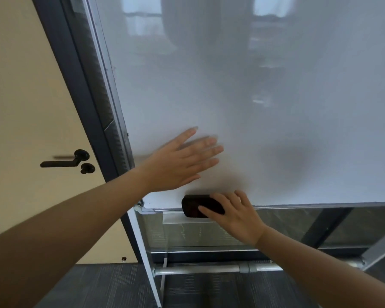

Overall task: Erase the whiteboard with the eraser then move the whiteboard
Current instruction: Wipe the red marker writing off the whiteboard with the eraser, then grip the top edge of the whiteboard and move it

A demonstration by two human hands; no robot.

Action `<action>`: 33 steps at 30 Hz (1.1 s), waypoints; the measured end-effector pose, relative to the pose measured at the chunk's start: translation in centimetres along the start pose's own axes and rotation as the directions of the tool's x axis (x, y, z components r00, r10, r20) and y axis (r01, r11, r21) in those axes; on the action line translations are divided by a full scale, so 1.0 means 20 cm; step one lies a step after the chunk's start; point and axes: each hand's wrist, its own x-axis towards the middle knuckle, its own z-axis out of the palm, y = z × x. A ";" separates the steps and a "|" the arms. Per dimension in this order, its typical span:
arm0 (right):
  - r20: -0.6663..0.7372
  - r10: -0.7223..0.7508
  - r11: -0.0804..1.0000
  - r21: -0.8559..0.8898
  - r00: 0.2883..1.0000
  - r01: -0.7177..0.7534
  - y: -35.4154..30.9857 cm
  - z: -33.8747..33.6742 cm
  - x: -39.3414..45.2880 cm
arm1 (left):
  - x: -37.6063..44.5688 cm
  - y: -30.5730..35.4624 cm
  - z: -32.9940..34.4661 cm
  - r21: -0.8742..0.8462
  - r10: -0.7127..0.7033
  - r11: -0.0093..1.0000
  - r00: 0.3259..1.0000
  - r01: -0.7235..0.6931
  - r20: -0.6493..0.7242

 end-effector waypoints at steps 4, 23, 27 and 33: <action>0.015 -0.042 0.999 -0.023 0.999 0.042 0.01 0.08 0.01 | 0.00 0.05 0.07 0.013 -0.007 1.000 1.000 0.008 -0.026; -0.017 -0.095 0.995 -0.040 0.995 0.095 0.06 0.19 -0.02 | -0.03 0.19 0.29 0.087 0.043 0.995 0.998 -0.039 -0.049; 0.020 -0.094 0.995 -0.023 0.995 0.094 0.06 0.15 -0.03 | -0.05 0.20 0.29 0.107 0.056 0.993 0.998 -0.053 -0.030; -0.086 0.069 0.998 -0.001 0.994 -0.070 0.24 -0.05 0.03 | 0.15 0.06 0.14 0.017 -0.082 0.996 0.977 0.087 -0.196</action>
